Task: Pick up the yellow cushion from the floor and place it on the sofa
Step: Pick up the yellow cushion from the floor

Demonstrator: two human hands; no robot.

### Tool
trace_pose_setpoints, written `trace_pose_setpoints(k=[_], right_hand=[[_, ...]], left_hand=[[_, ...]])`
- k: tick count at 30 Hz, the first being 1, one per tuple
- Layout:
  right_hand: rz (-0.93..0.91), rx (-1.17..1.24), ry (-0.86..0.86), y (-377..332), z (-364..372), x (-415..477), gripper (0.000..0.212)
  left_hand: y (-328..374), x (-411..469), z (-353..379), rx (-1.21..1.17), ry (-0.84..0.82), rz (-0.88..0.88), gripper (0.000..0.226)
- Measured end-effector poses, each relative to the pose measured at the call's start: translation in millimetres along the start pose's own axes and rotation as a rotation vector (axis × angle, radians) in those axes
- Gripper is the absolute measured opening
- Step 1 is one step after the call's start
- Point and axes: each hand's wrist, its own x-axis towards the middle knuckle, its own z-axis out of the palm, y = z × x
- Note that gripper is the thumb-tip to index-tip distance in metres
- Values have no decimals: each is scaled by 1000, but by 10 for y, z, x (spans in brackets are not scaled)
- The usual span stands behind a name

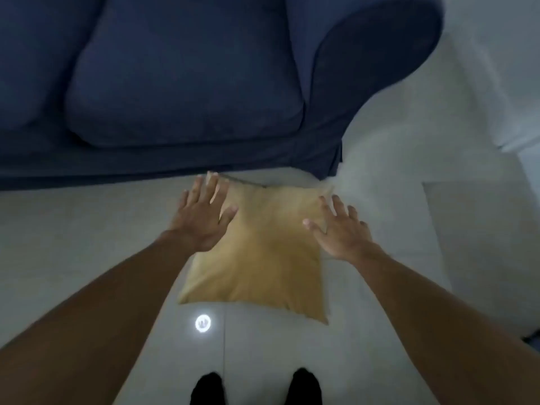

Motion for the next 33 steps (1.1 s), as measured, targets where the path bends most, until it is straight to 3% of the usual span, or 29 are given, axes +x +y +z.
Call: trace_pose_setpoints(k=[4,7,13,23,33], right_hand=[[42,14,-66,201,926,494,90],[41,60,-25,350,1562,721,94],[112,209,82,431,2207,1034,104],[43,341,181,469,2504,1253,104],[-160,551,224,297,2242,950,106]], left_hand=[[-106,419,954,75,-99,10,77],[-237,589,1584,108,-123,9,81],[-424,818,2276,-93,-109,-77,83],[-711,936,2580,-330,-10,-181,100],[-601,546,2229,-524,138,-100,94]])
